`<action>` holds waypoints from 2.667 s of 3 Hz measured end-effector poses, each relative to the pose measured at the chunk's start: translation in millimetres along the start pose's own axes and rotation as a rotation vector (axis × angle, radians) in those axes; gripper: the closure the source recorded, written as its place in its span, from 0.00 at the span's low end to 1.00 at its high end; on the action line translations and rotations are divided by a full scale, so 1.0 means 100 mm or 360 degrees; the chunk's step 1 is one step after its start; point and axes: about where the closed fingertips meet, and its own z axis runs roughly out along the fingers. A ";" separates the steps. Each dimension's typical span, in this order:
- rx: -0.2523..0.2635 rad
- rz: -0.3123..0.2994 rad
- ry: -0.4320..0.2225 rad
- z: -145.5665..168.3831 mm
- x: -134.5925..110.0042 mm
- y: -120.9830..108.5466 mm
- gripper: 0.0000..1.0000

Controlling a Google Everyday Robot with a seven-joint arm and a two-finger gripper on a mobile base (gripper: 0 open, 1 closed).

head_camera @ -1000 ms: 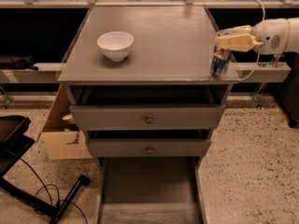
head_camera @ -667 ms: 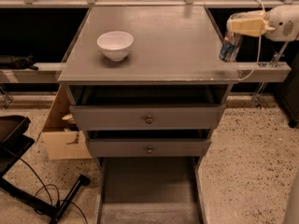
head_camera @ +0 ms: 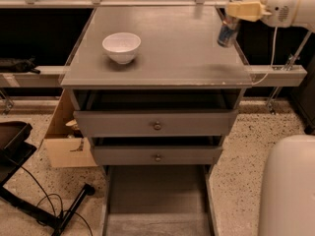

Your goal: Pick redbull can from bottom drawer and place on counter

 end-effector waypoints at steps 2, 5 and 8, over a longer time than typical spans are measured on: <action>-0.0196 0.0053 0.0060 1.08 0.33 0.04 1.00; -0.0251 0.0164 0.0152 1.38 0.74 0.02 0.42; -0.0354 0.0098 0.0086 1.34 0.45 0.24 0.00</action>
Offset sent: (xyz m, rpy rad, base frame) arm 0.1001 0.1059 -0.0483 -0.0043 0.0840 0.1639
